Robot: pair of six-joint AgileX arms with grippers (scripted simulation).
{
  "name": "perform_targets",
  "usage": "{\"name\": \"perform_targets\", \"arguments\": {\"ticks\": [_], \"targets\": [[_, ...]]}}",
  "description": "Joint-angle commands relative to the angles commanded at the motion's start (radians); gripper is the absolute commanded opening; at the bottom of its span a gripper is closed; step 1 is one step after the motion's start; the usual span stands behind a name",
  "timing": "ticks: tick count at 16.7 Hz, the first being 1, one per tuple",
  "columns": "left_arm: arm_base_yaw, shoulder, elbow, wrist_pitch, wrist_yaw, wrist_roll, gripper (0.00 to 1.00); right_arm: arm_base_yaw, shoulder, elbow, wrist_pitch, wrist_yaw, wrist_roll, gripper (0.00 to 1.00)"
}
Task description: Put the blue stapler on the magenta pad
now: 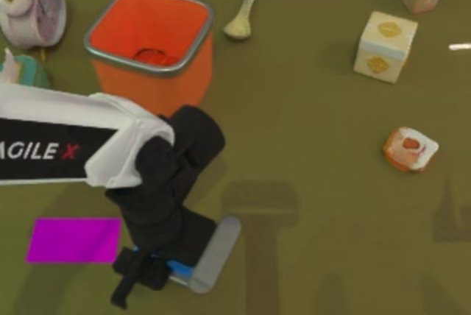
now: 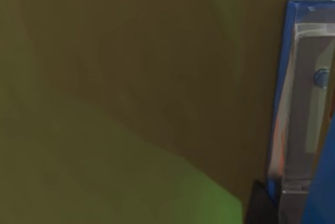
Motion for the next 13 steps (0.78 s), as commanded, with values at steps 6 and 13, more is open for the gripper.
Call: {"name": "perform_targets", "arguments": {"ticks": [6,13], "targets": [[0.0,-0.021,0.003,-0.026,0.002,-0.013,0.0,0.0,0.0,0.0,0.0,0.0,0.0,1.0],[0.008,-0.098,0.137,-0.239,0.003,-0.007,0.0,0.0,0.0,0.0,0.0,0.0,0.0,1.0]]}}
